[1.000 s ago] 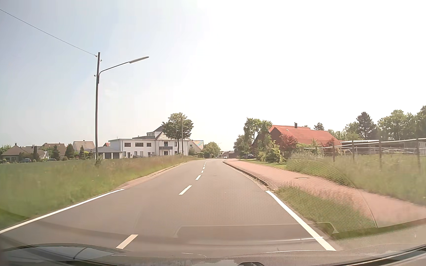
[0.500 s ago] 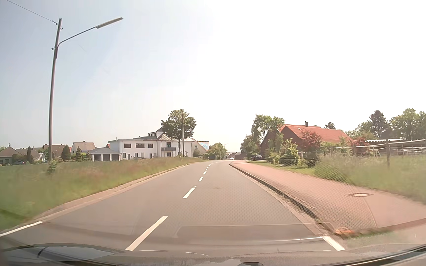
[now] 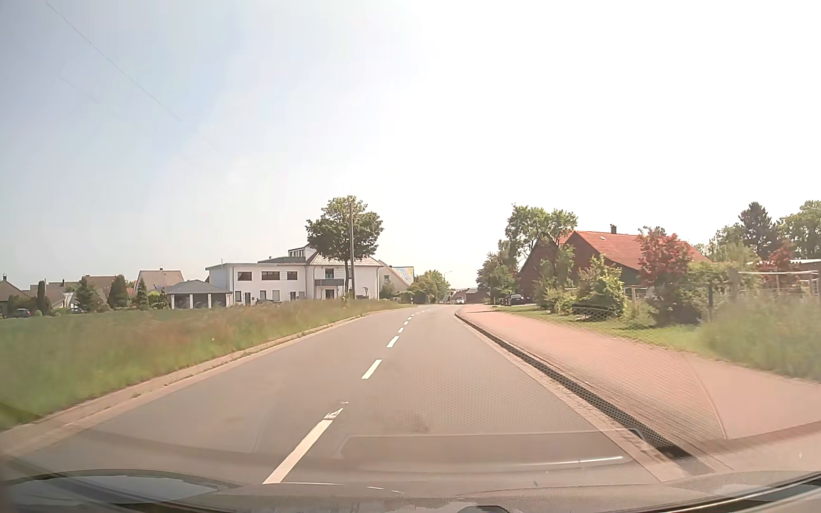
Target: Follow the waypoints while adhering to traffic rules and regulations
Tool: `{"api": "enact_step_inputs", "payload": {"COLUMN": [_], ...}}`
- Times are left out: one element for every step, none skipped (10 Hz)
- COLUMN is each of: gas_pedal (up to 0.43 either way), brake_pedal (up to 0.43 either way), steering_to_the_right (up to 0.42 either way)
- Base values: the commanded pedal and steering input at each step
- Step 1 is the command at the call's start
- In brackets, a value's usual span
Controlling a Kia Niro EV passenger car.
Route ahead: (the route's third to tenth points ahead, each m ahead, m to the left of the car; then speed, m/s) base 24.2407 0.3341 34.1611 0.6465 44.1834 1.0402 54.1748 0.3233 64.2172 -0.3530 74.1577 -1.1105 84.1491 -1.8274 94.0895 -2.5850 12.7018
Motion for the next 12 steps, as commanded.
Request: {"api": "enact_step_inputs", "payload": {"gas_pedal": [0.118, 0.118, 0.118, 0.118, 0.118, 0.118, 0.118, 0.118, 0.118, 0.118, 0.118, 0.118], "brake_pedal": [0.000, 0.000, 0.000, 0.000, 0.000, 0.000, 0.000, 0.000, 0.000, 0.000, 0.000, 0.000], "steering_to_the_right": [-0.017, -0.017, -0.015, -0.011, -0.008, -0.006, -0.006, -0.006, -0.006, -0.005, -0.004, -0.003]}}
